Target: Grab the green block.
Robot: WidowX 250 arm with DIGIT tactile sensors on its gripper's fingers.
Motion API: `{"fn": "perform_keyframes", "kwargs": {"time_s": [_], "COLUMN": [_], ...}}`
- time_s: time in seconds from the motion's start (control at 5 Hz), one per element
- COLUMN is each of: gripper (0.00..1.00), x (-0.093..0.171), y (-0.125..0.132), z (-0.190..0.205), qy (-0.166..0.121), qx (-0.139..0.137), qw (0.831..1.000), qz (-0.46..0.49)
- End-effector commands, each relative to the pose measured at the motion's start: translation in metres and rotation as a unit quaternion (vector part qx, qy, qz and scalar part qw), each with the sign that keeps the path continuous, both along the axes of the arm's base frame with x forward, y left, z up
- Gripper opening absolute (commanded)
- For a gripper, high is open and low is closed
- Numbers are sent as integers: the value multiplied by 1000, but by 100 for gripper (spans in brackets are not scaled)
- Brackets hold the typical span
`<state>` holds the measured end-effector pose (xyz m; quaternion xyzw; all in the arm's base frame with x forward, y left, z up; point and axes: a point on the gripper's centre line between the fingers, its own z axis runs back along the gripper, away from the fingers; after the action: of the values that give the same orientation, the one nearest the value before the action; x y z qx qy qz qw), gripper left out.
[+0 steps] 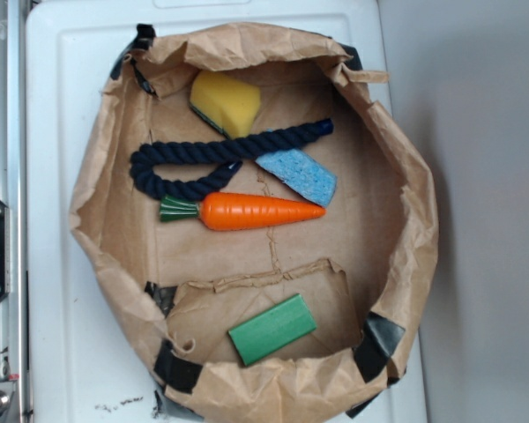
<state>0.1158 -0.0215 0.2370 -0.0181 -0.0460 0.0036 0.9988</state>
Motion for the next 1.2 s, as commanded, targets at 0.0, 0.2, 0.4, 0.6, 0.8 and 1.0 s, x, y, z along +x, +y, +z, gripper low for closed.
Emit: {"fn": "perform_keyframes", "kwargs": {"time_s": [0.0, 0.2, 0.4, 0.6, 0.8, 1.0], "gripper": [100, 100, 100, 100, 100, 100], "x": [0, 29, 56, 77, 102, 124], "y": [0, -9, -13, -16, -23, -17], "z": [0, -7, -11, -16, -30, -35], "qy": [0, -11, -24, -32, -14, 7], "qx": [0, 5, 1, -12, -2, 18], "qw": [1000, 1000, 1000, 999, 999, 990], "qz": [0, 13, 17, 8, 29, 142]}}
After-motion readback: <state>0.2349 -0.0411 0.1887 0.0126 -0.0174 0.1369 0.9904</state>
